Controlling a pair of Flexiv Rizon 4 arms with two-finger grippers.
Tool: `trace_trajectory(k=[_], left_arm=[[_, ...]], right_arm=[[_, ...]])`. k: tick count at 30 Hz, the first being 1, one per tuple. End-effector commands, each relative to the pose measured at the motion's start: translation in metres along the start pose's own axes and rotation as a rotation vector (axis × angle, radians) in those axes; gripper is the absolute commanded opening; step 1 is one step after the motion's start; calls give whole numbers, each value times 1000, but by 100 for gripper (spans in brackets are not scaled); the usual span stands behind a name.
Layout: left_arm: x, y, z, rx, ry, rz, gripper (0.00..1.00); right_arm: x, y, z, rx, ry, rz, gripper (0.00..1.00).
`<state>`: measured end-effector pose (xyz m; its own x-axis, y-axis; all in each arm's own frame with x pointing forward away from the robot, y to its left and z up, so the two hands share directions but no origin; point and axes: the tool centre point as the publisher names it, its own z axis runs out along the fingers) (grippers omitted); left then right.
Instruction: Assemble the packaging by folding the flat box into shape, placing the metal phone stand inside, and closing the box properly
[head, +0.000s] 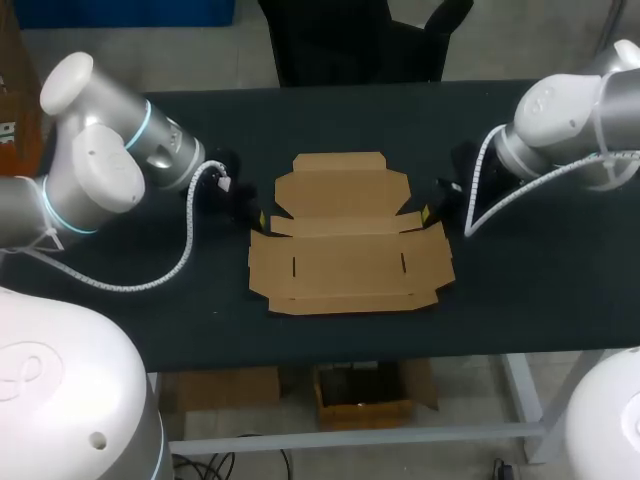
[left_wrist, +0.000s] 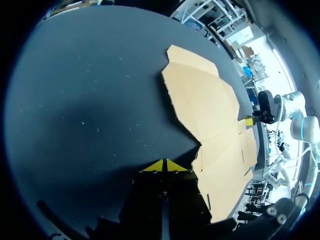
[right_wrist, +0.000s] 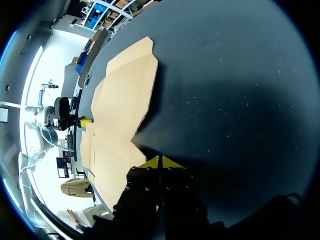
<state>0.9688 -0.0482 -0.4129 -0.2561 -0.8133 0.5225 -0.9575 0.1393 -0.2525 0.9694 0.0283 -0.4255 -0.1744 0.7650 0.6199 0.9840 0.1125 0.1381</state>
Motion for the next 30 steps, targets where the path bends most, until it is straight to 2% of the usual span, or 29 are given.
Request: trace_trajectory(k=[1,30], left_arm=[[3,2,3,-3,0,4,0],[21,6,8,1,-14,34,0]], right_arm=[[0,-2,0,-1,5,0,0],[13,-5,0,-25,25,-31,0]])
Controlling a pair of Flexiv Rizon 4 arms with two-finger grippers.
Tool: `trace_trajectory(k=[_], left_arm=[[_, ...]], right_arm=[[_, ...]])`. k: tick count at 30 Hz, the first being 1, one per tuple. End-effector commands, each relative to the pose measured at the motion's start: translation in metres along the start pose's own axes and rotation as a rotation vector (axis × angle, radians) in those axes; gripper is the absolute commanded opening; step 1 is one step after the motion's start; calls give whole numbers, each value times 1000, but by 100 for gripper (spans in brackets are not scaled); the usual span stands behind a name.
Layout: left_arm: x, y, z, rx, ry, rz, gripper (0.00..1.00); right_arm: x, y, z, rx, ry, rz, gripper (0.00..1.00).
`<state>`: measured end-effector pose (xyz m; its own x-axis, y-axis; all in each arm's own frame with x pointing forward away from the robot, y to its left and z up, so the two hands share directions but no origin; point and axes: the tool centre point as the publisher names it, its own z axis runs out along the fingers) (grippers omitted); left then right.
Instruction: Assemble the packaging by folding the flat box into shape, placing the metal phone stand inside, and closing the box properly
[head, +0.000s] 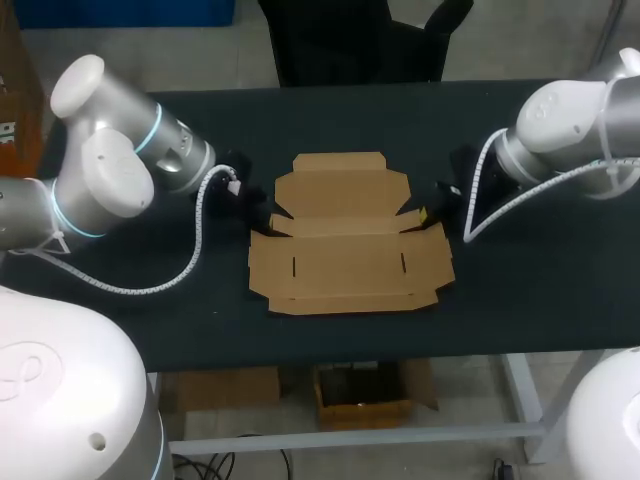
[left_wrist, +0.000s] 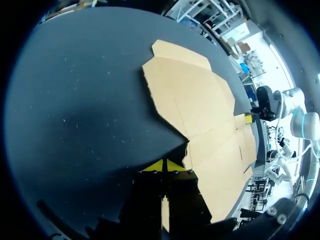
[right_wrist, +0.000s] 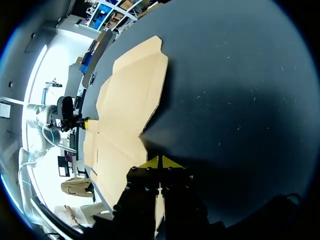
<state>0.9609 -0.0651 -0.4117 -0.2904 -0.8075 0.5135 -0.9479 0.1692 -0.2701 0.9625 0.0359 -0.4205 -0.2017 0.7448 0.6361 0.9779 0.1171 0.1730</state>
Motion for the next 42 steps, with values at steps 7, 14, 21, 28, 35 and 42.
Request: trace_trajectory(k=[7,14,21,28,35,42], left_arm=[[8,2,0,12,-33,3,0],[14,1,-4,29,-57,17,0],[20,-1,-5,35,-81,31,0],[24,-2,-4,41,-96,28,0],[33,-1,-5,53,-126,29,0],[40,-2,-3,60,-146,38,0]], right_arm=[[6,1,2,1,-1,-11,0],[10,0,3,4,-8,-15,0],[18,1,3,-1,-30,-24,0],[26,0,4,-5,-44,-31,0],[32,-1,5,-13,-60,-37,0],[36,0,7,-17,-59,-46,0]])
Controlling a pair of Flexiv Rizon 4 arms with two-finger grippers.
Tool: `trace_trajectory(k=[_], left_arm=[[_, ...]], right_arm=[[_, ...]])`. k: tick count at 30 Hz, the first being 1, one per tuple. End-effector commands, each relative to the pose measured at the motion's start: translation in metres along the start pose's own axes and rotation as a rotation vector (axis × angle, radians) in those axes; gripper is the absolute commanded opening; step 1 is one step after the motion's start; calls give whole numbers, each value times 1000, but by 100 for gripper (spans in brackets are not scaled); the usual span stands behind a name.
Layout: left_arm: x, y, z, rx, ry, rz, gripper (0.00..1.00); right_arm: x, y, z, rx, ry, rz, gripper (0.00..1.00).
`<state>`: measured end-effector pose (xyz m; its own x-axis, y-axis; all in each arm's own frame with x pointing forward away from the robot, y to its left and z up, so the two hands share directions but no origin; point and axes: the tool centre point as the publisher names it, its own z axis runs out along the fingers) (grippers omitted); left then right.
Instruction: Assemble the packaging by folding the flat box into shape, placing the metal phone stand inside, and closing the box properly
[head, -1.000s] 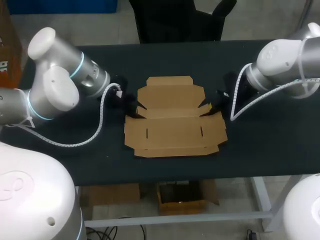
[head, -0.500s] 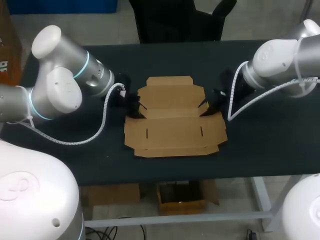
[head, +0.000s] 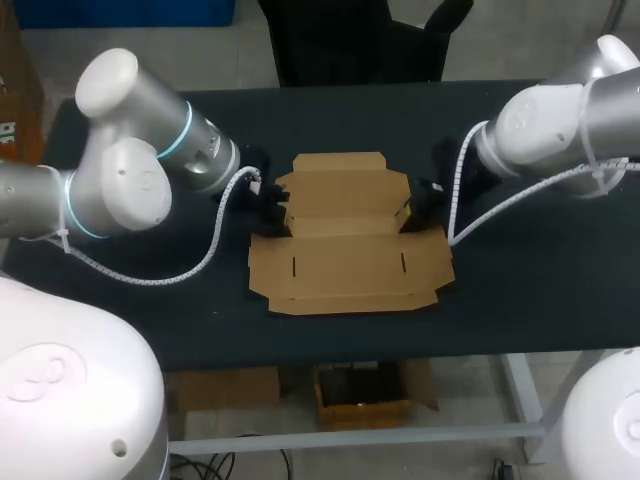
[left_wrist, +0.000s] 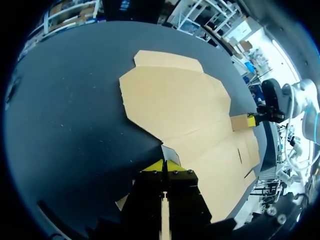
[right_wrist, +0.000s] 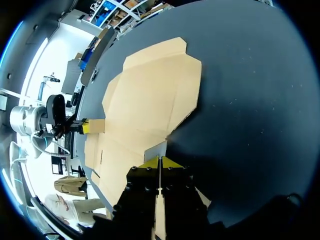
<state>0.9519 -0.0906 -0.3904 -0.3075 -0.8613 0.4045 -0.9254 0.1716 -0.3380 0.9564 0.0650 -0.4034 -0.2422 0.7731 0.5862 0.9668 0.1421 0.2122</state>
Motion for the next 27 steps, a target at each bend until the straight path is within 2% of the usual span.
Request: trace_trajectory(k=[1,27], left_arm=[[6,-1,1,0,-31,-1,0],[23,-3,15,-7,-38,30,0]], right_arm=[[3,0,1,-2,-5,-1,0],[17,2,14,25,-36,-27,0]])
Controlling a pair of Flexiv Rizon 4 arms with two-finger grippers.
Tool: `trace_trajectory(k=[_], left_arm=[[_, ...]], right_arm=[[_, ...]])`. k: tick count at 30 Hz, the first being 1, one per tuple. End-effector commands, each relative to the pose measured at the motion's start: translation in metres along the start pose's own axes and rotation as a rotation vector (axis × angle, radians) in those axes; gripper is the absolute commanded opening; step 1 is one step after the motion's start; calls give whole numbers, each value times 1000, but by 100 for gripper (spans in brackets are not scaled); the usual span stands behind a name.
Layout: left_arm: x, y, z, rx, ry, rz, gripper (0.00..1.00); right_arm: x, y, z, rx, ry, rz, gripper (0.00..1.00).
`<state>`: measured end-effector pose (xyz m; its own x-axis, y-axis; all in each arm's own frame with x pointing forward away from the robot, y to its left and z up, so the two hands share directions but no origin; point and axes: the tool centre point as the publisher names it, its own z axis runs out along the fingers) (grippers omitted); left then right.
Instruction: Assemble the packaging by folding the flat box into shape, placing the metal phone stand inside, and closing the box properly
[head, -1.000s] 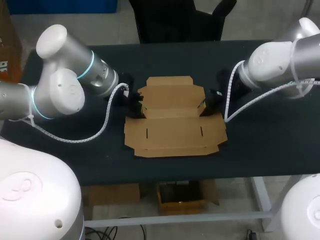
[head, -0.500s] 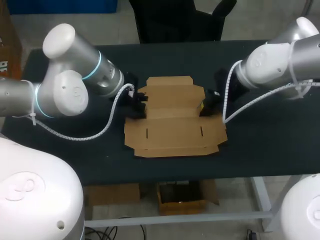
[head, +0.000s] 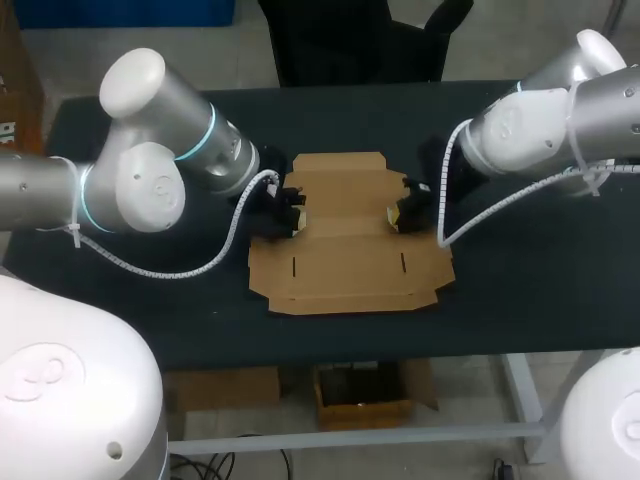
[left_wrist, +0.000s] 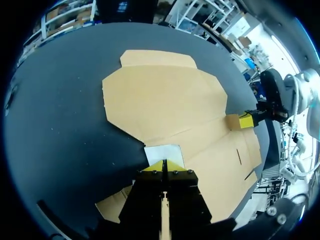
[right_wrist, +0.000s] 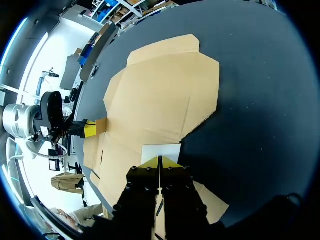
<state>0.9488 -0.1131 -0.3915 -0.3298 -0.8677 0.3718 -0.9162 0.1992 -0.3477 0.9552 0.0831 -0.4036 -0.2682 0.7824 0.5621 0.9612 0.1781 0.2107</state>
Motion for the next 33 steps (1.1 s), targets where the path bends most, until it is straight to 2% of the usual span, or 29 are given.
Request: trace_trajectory(k=[1,19,33], left_arm=[[4,-3,5,-5,-12,0,0],[9,-7,20,0,-88,-19,0],[6,-6,33,-2,-197,-58,0]], right_arm=[[3,1,4,5,-21,3,0],[4,1,14,16,-117,19,0],[3,-2,30,26,-241,45,0]])
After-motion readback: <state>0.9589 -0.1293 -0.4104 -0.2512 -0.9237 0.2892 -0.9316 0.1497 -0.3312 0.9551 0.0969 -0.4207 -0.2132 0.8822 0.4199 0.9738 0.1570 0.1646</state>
